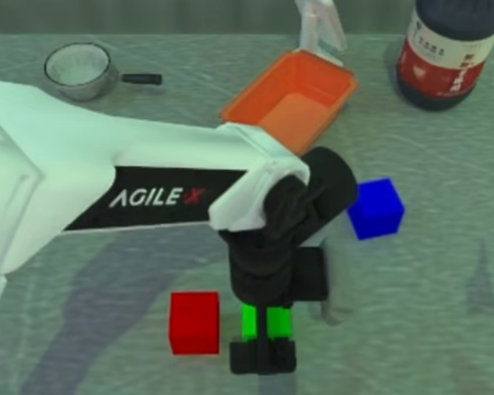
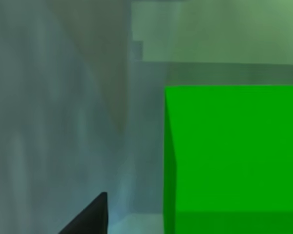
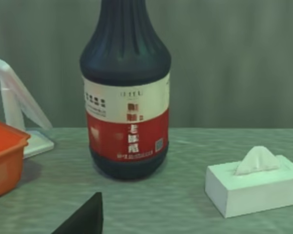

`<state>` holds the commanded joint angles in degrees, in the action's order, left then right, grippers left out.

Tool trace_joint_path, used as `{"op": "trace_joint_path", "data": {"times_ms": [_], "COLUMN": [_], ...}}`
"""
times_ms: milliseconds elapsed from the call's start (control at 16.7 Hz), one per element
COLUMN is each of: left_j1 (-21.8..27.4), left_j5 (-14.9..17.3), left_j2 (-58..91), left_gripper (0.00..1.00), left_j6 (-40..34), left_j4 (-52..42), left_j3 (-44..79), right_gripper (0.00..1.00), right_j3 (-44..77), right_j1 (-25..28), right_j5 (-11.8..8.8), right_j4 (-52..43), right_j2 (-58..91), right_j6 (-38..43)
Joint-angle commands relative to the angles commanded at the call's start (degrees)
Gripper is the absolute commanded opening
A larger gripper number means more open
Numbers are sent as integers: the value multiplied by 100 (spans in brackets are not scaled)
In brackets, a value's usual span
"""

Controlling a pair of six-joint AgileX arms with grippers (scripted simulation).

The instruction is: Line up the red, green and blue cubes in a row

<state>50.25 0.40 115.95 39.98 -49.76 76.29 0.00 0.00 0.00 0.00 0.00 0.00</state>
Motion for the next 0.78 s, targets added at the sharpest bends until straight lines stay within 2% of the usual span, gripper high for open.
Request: {"op": "trace_joint_path", "data": {"times_ms": [480, 780], "left_j1": [-99, -81], "left_j5": [0, -3], "left_j2": [-463, -482], "left_gripper": [100, 100], "left_j6": [-7, -11], "left_j4": [-1373, -1422], "left_j3": [882, 919], "right_gripper": [100, 100], "right_j3": [0, 0], "right_j1": [0, 0], "right_j5": [0, 0], "right_j4": [0, 0], "right_j2": [0, 0], "right_j6": [0, 0]}}
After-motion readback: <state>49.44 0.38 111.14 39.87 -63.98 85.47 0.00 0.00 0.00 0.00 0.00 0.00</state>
